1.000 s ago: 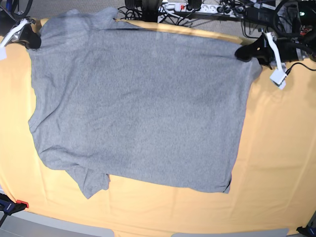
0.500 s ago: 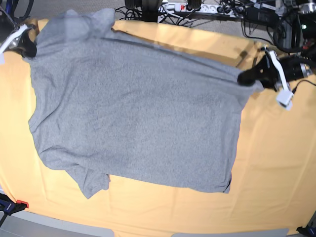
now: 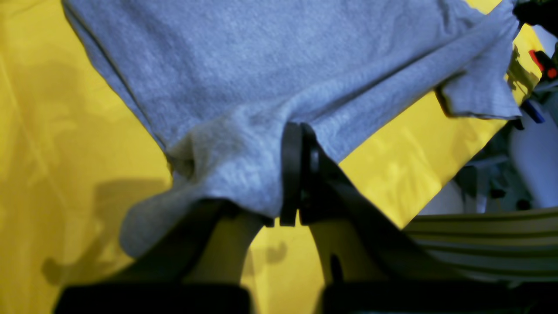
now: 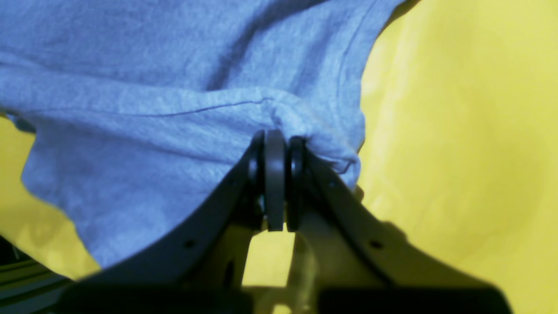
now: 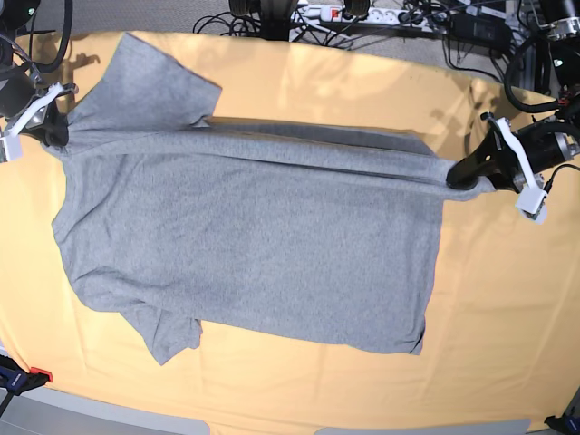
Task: Layout the t-shirt on the table in an organized manner, then fold the t-shirt properly
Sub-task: 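Fold the shoulder edge over toward the hem with both grippers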
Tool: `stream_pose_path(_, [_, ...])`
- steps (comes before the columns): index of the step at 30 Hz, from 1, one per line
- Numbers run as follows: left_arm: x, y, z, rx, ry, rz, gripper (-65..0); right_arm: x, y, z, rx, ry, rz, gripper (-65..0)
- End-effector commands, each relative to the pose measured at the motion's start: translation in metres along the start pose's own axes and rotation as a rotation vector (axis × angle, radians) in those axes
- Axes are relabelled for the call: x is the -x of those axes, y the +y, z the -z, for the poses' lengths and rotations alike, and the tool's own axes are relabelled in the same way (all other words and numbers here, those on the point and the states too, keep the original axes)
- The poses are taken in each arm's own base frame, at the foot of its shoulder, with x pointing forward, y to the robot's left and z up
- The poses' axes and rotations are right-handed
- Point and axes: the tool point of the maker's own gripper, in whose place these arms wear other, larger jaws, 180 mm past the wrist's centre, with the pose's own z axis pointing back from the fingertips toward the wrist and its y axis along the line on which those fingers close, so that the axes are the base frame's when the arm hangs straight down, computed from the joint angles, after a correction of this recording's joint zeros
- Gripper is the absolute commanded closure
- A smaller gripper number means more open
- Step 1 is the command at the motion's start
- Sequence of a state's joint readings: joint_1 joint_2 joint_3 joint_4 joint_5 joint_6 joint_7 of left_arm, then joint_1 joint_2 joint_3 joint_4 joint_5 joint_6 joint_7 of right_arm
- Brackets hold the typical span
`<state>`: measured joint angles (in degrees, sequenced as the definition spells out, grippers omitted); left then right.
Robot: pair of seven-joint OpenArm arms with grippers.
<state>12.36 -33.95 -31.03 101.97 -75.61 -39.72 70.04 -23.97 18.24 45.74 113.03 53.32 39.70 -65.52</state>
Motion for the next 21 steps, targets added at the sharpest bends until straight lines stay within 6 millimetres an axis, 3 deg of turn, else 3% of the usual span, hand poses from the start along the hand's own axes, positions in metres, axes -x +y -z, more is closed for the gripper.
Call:
stream_pose_path(1, [-0.013,0.003,-0.005,-0.003,-0.038,0.02,0.0,-0.012,-0.003,-0.004,0.008,-0.036,-0.03,0.0])
stream_pose_path(7, [-0.016,0.005,0.001,0.005,-0.097,-0.023,0.0,-0.015,-0.005,-0.001,0.008,-0.051,-0.017,0.0])
stream_pose_path(14, [-0.003,-0.001,0.035,0.012,-0.019,0.026,0.0,-0.004,-0.004,0.011,-0.024,-0.022,0.021,0.0])
stream_pose_path(21, [-0.022,0.005,0.047,-0.011,-0.024,0.112,0.0,-0.016,-0.008,0.017,0.001,-0.044,-0.005,0.0])
